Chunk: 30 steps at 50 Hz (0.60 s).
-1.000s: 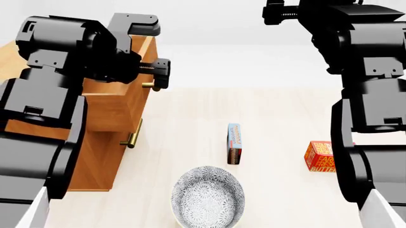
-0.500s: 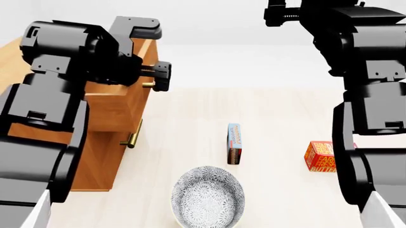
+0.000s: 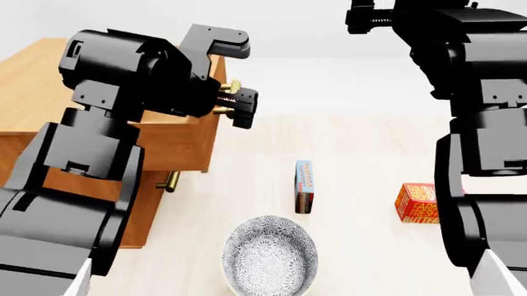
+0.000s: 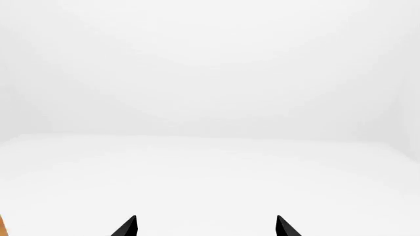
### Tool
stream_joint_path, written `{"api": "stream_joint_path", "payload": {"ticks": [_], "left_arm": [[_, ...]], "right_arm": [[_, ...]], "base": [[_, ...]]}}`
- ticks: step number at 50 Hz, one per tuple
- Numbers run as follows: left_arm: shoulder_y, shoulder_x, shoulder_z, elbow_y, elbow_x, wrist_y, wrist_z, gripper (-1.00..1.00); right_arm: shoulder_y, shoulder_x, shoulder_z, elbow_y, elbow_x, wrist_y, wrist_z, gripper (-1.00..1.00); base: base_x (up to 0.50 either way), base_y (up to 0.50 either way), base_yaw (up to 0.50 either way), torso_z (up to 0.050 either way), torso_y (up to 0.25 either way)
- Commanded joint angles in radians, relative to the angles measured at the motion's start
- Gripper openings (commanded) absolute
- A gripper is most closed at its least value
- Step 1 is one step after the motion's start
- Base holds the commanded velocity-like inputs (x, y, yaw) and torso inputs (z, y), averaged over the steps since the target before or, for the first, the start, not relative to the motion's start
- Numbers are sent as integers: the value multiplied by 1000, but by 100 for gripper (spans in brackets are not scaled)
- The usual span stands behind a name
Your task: Put the chocolate pudding in the top drawer of the cabinet and close it.
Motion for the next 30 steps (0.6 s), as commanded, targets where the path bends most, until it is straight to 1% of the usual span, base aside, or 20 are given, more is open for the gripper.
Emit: {"api": "stream_joint_path", "payload": {"ticks": [1,17,23,30], "left_arm": [[22,40,33,60,-175,-30,-59,100],[-23,40,239,24,-564,73,-231,100],[-44,37,296,10,-638,105,-246,100],[-71,29,325,-1,-671,121,-248,100]], "right_arm": [[-13,17,5,-37,8,25,5,100],[-46,53,14,-137,22,93,20,100],[-56,62,17,-160,26,108,25,100],[-62,63,18,-172,29,115,30,100]], "base": [[0,0,0,0,0],[0,0,0,0,0],[0,0,0,0,0],[0,0,0,0,0]]}}
